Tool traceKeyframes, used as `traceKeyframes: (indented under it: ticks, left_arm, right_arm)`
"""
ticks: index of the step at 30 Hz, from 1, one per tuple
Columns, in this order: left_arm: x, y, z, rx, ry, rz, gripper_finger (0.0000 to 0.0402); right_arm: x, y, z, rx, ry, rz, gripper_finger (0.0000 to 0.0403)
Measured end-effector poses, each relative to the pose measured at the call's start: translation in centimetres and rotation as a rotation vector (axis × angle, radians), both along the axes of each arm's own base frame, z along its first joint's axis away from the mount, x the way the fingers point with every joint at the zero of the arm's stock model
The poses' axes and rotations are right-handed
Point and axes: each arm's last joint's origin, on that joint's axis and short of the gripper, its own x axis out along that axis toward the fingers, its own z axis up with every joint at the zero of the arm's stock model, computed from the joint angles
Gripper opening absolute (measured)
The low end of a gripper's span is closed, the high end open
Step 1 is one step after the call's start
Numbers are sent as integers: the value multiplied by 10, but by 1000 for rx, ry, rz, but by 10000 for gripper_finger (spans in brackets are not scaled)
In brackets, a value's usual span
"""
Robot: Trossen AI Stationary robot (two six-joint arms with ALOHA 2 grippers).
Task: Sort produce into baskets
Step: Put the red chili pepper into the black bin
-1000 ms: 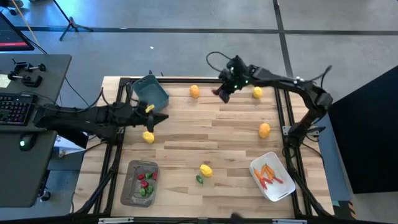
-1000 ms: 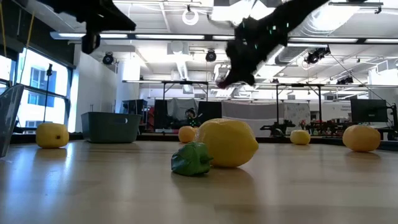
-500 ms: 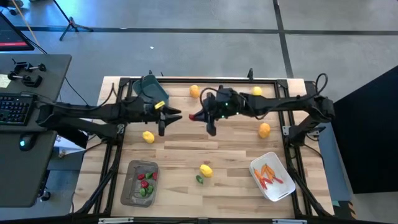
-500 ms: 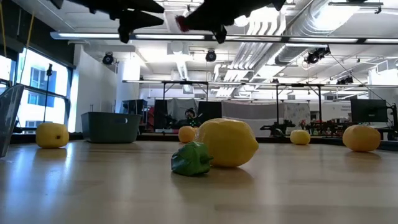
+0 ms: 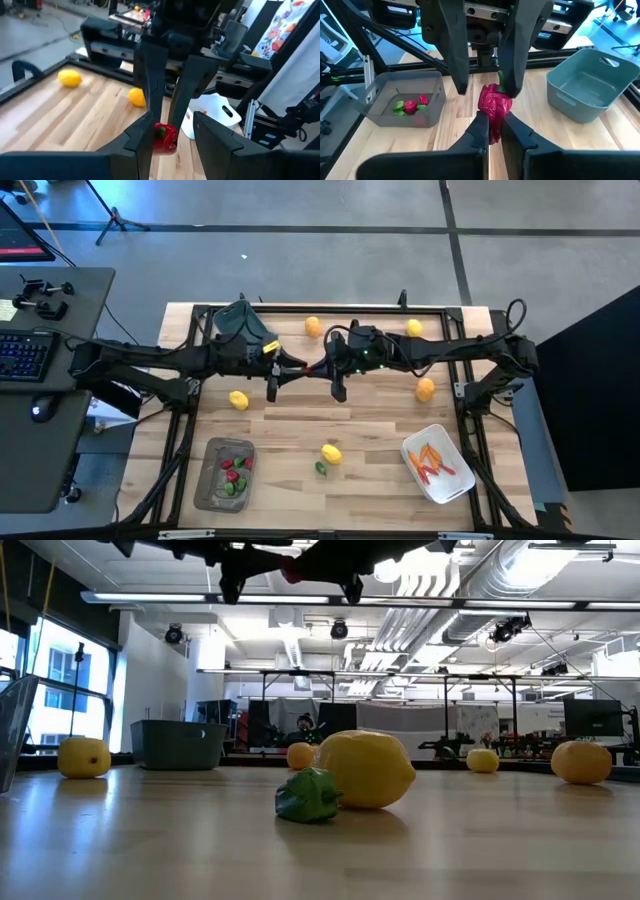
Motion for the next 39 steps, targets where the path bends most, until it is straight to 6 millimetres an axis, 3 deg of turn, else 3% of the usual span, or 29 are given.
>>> traceKeyframes:
  ticks: [5, 11, 17, 20, 30, 34, 39]
  left_arm:
    - [5, 0, -5, -25, 17, 4, 95]
    - [5, 1, -6, -28, 21, -37, 12]
    - [4, 3, -5, -20, 16, -55, 2]
    - [2, 3, -2, -18, 3, -54, 1]
    - [-5, 1, 3, -78, 0, -49, 0]
    - [-13, -8, 7, -90, 5, -86, 0]
    - [-36, -35, 14, -127, 66, -222, 0]
  right_arm:
    - [0, 0, -2, -3, 11, 5, 13]
    - [0, 1, -1, 5, 3, 31, 13]
    - [0, 1, -1, 2, -2, 32, 19]
    - [1, 1, 0, -13, -12, 39, 45]
    - [0, 0, 0, -11, -7, 41, 190]
    - [0, 0, -1, -10, 1, 39, 211]
    - [-1, 1, -3, -30, 27, -9, 212]
